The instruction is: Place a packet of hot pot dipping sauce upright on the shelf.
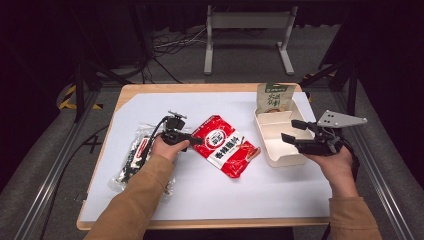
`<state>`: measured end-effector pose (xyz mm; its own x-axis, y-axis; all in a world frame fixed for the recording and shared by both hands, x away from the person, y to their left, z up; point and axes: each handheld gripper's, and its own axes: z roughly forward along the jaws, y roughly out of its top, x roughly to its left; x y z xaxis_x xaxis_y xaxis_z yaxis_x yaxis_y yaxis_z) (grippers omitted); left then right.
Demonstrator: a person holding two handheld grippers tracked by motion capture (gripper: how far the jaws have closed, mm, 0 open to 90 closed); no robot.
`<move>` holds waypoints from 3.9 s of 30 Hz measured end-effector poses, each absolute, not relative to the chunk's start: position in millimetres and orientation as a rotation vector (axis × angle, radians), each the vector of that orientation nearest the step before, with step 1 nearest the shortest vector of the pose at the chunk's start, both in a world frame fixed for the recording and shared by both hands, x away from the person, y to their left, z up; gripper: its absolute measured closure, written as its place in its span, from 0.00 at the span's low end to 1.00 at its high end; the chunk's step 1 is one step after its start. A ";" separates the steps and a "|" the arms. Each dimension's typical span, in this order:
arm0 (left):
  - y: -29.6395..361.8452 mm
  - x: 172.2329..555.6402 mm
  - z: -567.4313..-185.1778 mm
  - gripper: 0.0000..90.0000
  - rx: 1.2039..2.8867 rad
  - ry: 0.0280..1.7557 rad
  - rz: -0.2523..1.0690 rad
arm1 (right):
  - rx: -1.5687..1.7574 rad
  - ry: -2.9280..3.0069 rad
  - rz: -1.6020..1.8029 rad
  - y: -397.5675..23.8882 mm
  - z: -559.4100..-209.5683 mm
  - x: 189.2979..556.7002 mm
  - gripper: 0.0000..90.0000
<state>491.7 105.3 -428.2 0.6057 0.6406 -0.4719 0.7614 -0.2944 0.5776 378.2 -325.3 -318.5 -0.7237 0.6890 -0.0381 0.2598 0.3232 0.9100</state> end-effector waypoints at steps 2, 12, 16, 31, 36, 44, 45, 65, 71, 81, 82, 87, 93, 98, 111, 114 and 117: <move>103.8 489.4 -425.8 0.50 2.018 1.082 -0.205 | 0.838 2.172 1.379 -325.1 -318.5 378.1 0.40; 93.8 486.7 -430.6 0.53 2.089 1.059 -0.145 | 0.830 2.186 1.378 -322.2 -320.8 379.5 0.39; 92.6 488.4 -434.9 0.59 2.114 1.075 -0.138 | 0.823 2.183 1.397 -323.6 -322.6 380.1 0.42; 98.0 487.0 -426.8 0.98 2.134 1.126 -0.087 | 0.720 2.253 1.395 -322.7 -323.5 381.0 0.59; 97.8 482.2 -418.2 0.98 2.107 1.113 -0.067 | 0.685 2.282 1.384 -321.9 -323.1 380.6 0.66; 97.1 473.3 -399.5 0.98 2.065 1.072 -0.057 | 0.712 2.323 1.381 -322.1 -320.1 380.8 0.74; 96.8 472.3 -397.1 0.98 2.061 1.066 -0.057 | 0.703 2.322 1.373 -322.2 -319.7 380.3 0.74; 73.7 424.2 -311.3 0.99 2.078 0.740 0.083 | 0.682 2.335 1.312 -317.7 -312.9 374.4 0.62; 66.8 407.7 -290.1 0.99 2.088 0.630 0.078 | 0.675 2.336 1.315 -316.5 -311.1 372.9 0.61; 61.3 389.9 -269.1 0.99 2.138 0.521 0.141 | 0.648 2.355 1.323 -310.9 -309.2 370.7 0.60; 61.2 388.0 -266.7 0.99 2.146 0.507 0.151 | 0.642 2.358 1.328 -310.0 -309.1 370.6 0.60; 62.7 381.5 -258.1 0.99 2.152 0.465 0.170 | 0.616 2.399 1.377 -305.7 -309.3 370.1 0.58; 64.0 375.7 -251.2 0.99 2.154 0.412 0.168 | 0.588 2.426 1.411 -301.1 -309.2 369.4 0.56; 63.7 368.3 -243.9 0.99 2.147 0.327 0.140 | 0.557 2.480 1.421 -290.9 -311.5 368.7 0.54; 60.3 354.0 -233.6 0.99 2.136 0.226 0.097 | 0.468 2.598 1.411 -268.5 -323.2 370.3 0.54; 58.4 351.1 -231.4 0.99 2.137 0.210 0.092 | 0.455 2.620 1.414 -261.1 -330.6 373.1 0.56; 57.0 349.9 -230.5 0.99 2.137 0.204 0.085 | 0.426 2.633 1.450 -254.4 -337.5 375.8 0.59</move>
